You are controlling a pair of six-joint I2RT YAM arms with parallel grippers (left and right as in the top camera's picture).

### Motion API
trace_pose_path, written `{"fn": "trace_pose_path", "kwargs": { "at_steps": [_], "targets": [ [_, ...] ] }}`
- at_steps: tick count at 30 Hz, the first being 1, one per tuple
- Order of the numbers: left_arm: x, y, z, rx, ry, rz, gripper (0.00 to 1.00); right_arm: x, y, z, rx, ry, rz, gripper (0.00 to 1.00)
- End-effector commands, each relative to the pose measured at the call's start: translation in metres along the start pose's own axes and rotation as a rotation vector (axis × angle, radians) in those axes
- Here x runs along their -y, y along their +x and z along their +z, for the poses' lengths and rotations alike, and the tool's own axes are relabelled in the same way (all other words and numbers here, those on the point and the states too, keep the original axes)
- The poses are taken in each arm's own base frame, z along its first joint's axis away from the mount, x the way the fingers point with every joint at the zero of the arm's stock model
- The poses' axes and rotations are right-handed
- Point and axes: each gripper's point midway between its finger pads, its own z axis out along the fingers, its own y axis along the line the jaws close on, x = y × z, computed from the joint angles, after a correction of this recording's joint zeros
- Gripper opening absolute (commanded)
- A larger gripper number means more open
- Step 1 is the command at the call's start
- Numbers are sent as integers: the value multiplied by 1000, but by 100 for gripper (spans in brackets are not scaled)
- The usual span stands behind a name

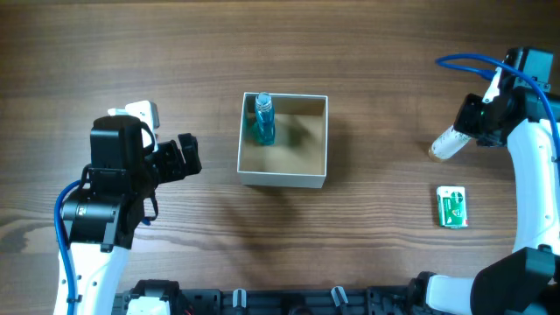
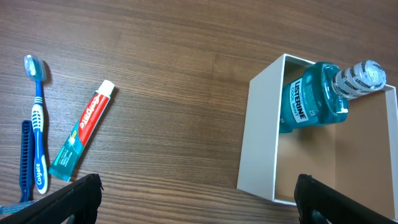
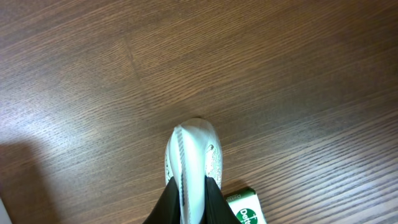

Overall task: Pack container
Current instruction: 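Grasp the white Pantene tube with the right gripper, then carry the Pantene tube into the box and release it upright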

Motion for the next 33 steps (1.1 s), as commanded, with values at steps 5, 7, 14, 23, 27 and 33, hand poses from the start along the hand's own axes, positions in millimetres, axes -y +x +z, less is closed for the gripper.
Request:
{"fn": "trace_pose_path", "kwargs": {
  "at_steps": [5, 7, 14, 23, 27, 33],
  "targets": [
    [2, -7, -5, 23, 0, 3, 100, -75, -15, -108, 181, -154, -153, 4],
    [2, -7, -5, 23, 0, 3, 100, -101, -11, -142, 210, -185, -208, 4],
    [2, -7, -5, 23, 0, 3, 100, -198, 9, -209, 287, -385, -331, 4],
    [2, -7, -5, 23, 0, 3, 100, -289, 33, -150, 187, -333, -392, 4],
    [2, -7, -5, 23, 0, 3, 100, -302, 42, -109, 108, -271, -399, 4],
    [-10, -8, -5, 29, -66, 2, 100, -311, 37, -73, 99, -196, -348, 4]
  ]
}}
